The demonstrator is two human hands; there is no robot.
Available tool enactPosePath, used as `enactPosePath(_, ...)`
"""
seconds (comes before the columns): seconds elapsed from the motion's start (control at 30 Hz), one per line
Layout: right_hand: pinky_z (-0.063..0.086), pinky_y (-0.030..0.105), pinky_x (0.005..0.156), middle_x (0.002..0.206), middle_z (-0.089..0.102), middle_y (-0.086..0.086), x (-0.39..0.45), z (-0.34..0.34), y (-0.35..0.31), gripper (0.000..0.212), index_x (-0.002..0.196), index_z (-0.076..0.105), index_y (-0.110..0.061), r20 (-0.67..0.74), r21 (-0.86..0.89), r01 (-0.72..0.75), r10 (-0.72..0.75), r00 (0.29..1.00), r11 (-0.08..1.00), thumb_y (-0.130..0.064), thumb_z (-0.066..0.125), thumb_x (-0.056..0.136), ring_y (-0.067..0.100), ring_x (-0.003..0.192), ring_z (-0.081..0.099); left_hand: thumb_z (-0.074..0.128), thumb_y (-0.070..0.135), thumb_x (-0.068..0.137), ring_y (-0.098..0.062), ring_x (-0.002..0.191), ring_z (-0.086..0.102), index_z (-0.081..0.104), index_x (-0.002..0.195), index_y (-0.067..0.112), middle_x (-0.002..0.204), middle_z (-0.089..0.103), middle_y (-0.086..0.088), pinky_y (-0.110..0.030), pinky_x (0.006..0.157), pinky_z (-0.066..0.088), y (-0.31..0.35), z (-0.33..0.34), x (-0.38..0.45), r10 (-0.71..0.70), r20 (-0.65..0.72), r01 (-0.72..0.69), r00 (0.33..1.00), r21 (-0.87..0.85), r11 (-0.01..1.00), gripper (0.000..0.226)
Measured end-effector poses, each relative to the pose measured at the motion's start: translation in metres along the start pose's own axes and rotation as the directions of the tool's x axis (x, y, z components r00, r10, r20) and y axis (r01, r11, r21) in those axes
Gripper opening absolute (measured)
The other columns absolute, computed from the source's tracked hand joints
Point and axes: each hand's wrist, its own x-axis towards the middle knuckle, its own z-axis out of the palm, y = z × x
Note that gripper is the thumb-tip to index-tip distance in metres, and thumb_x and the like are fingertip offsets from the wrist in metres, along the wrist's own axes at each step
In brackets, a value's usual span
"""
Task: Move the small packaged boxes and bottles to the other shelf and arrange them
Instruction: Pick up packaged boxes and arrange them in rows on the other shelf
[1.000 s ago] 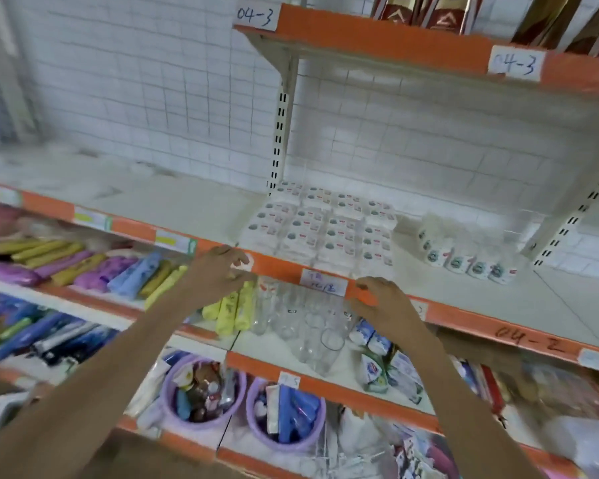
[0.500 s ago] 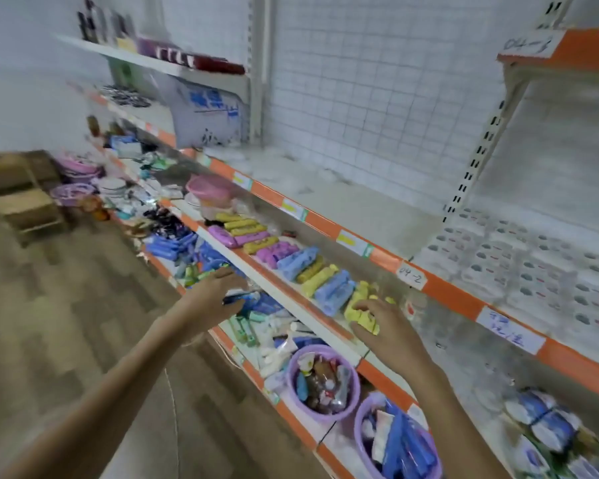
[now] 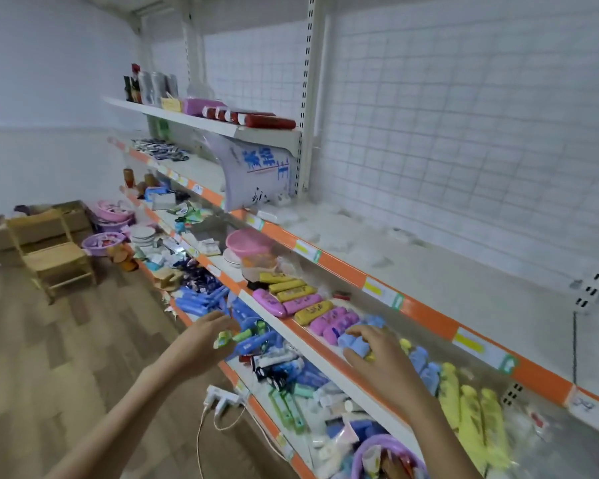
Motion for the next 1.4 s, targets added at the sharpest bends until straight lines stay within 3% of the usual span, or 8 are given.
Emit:
enactPosePath(0.3, 0.039, 0.022, 0.091, 0.116, 0.053, -0.012, 0.107, 0.014, 0.002, 0.034, 0.120, 0.054, -0.028, 0.012, -0.022, 0.003, -0.002, 1.000, 1.000, -0.034, 0.060, 0.087, 0.005, 0.110, 0.047, 0.057, 0.021, 0.089, -0.003, 0.097, 0.050, 0.055, 0.121, 0.020, 0.116, 0.053, 0.006, -0.014, 0.084, 0.040, -0.057, -0.002, 0.102, 0.030, 0.039, -0.028, 0.999, -0.054, 0.998, 0.032)
enactPosePath(0.43, 0.038, 0.021, 0.089, 0.115, 0.056, -0.009, 0.179, 0.010, 0.003, 0.034, 0.120, 0.056, -0.023, -0.024, -0.036, 0.081, -0.082, 0.996, 0.996, -0.029, 0.062, 0.087, 0.011, 0.110, 0.049, 0.059, 0.021, 0.089, -0.011, 0.108, 0.051, 0.051, 0.126, 0.017, 0.123, 0.051, 0.003, -0.016, 0.088, 0.037, -0.073, -0.012, 0.167, 0.030, 0.016, -0.029, 0.999, -0.052, 0.998, 0.038)
enactPosePath(0.57, 0.036, 0.019, 0.089, 0.114, 0.052, -0.013, 0.262, 0.011, 0.005, 0.033, 0.120, 0.054, -0.026, -0.033, -0.034, 0.153, -0.154, 0.988, 0.988, -0.030, 0.060, 0.087, 0.006, 0.110, 0.046, 0.059, 0.023, 0.088, -0.005, 0.100, 0.045, 0.047, 0.128, 0.018, 0.119, 0.051, 0.004, -0.014, 0.081, 0.034, -0.088, -0.026, 0.240, 0.037, -0.042, -0.036, 0.998, 0.020, 0.999, 0.042)
enactPosePath(0.7, 0.036, 0.023, 0.093, 0.124, 0.052, -0.007, 0.354, 0.018, 0.011, 0.035, 0.123, 0.052, -0.024, 0.039, -0.058, 0.200, -0.198, 0.979, 0.978, -0.032, 0.056, 0.089, 0.011, 0.116, 0.044, 0.062, 0.022, 0.086, -0.013, 0.113, 0.049, 0.042, 0.133, 0.019, 0.132, 0.046, 0.001, -0.025, 0.093, 0.041, -0.106, -0.034, 0.318, 0.043, -0.054, -0.040, 0.998, 0.046, 0.998, 0.051)
enactPosePath(0.8, 0.037, 0.028, 0.095, 0.125, 0.050, -0.003, 0.415, 0.030, 0.020, 0.038, 0.125, 0.050, -0.023, 0.106, -0.087, 0.208, -0.198, 0.974, 0.974, -0.033, 0.057, 0.088, 0.014, 0.119, 0.044, 0.061, 0.021, 0.086, -0.017, 0.114, 0.049, 0.040, 0.135, 0.017, 0.133, 0.044, -0.001, -0.020, 0.090, 0.036, -0.113, -0.032, 0.368, 0.024, -0.029, -0.021, 0.999, 0.100, 0.995, 0.053)
enactPosePath(1.0, 0.037, 0.035, 0.099, 0.136, 0.040, 0.005, 0.490, 0.066, 0.039, 0.050, 0.135, 0.041, -0.025, 0.254, -0.208, 0.210, -0.154, 0.955, 0.955, -0.026, 0.055, 0.087, 0.024, 0.122, 0.040, 0.064, 0.017, 0.082, -0.019, 0.117, 0.045, 0.041, 0.134, 0.017, 0.136, 0.039, -0.002, -0.032, 0.098, 0.039, -0.137, -0.006, 0.434, 0.000, 0.120, -0.024, 0.993, 0.201, 0.979, 0.057)
enactPosePath(1.17, 0.033, 0.038, 0.102, 0.142, 0.030, 0.008, 0.523, 0.100, 0.050, 0.056, 0.138, 0.034, -0.028, 0.326, -0.280, 0.238, -0.141, 0.935, 0.930, -0.022, 0.054, 0.087, 0.031, 0.124, 0.035, 0.063, 0.013, 0.080, -0.013, 0.119, 0.043, 0.048, 0.129, 0.020, 0.129, 0.044, 0.002, -0.018, 0.096, 0.032, -0.149, 0.014, 0.459, 0.103, 0.168, -0.139, 0.980, 0.216, 0.966, 0.052)
enactPosePath(1.4, 0.038, 0.032, 0.079, 0.122, 0.047, 0.004, 0.552, 0.108, 0.062, 0.047, 0.115, 0.041, -0.018, 0.303, -0.158, 0.158, -0.105, 0.947, 0.975, -0.029, 0.067, 0.078, 0.024, 0.107, 0.047, 0.062, 0.025, 0.084, -0.012, 0.107, 0.051, 0.054, 0.121, 0.020, 0.119, 0.054, 0.004, -0.024, 0.092, 0.041, -0.156, 0.020, 0.501, 0.129, 0.224, -0.162, 0.966, 0.137, 0.977, 0.039)
